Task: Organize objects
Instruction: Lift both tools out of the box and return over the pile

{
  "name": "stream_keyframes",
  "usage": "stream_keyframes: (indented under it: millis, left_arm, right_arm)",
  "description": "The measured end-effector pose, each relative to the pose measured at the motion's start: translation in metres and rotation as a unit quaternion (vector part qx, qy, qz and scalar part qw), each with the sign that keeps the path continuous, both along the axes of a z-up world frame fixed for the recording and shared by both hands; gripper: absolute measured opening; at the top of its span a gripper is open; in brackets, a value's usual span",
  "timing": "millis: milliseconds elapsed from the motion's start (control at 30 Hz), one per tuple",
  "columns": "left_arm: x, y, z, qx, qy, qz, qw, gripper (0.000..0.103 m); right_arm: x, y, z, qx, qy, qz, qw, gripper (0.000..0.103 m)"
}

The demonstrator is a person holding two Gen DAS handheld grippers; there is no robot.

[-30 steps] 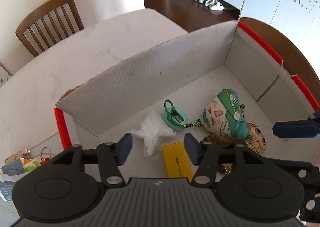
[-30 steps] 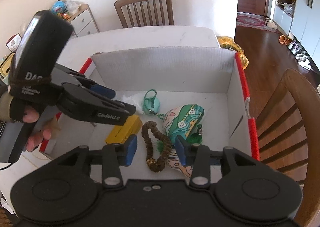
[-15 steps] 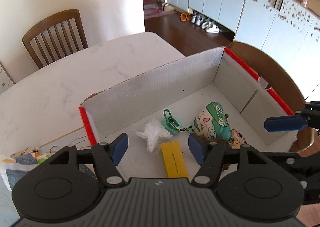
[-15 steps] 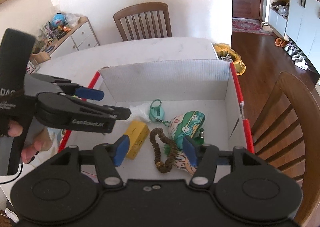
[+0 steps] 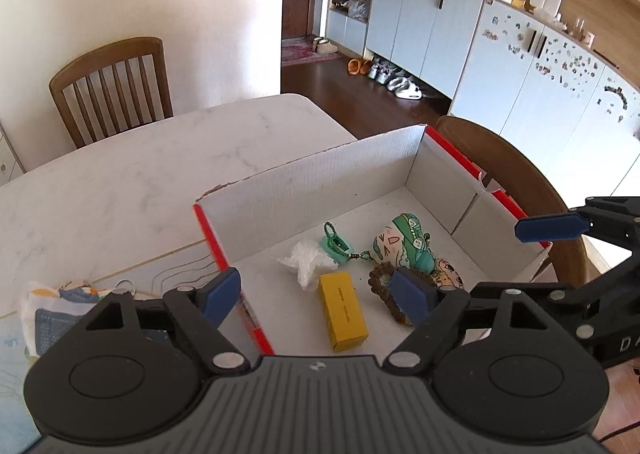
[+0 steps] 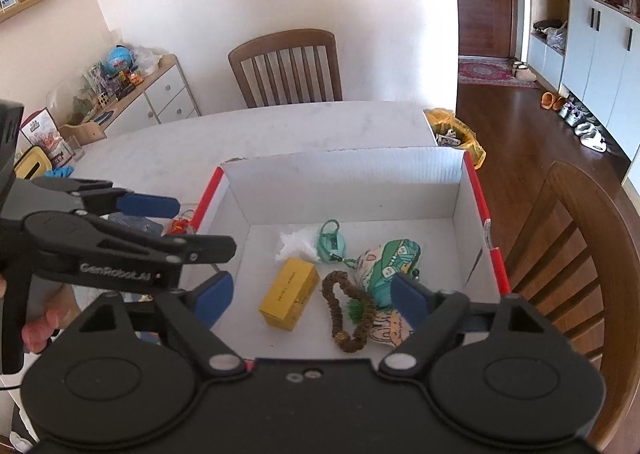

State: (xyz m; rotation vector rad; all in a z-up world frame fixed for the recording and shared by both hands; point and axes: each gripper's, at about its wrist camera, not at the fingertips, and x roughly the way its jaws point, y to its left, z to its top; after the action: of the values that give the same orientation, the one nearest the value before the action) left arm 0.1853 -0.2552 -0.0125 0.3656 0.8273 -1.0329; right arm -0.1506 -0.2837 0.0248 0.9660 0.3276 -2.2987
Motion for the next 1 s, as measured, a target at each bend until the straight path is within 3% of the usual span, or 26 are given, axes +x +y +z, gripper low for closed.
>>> stream_keyframes:
  millis: [267,400,600,867,1000]
  left_arm:
    - [0.007,0.032,0.005,-0.016,-0.001,0.006,0.9999,0.089]
    - [0.014,0.051,0.01,-0.031,0.0,0.008,0.9995,0.103]
    - [0.033,0.08,0.011,-0.057,0.011,0.013,0.9982,0.103]
    - [0.07,0.111,0.018,-0.062,-0.016,0.021,0.9977,0.103]
    - [0.094,0.127,0.018,-0.065,-0.002,0.027,0.9975,0.103]
  right_arm:
    - [0.019,-0.013,0.003,-0.012,0.017,-0.007,1.0,0.102]
    - [0.03,-0.026,0.002,-0.01,0.019,-0.006,1.0,0.102]
    - [0.046,-0.051,-0.003,-0.01,0.014,-0.002,1.0,0.102]
    - [0.068,-0.091,-0.013,-0.02,0.007,0.009,1.0,0.102]
    - [0.078,-0.113,-0.021,-0.013,0.008,0.018,1.0,0.102]
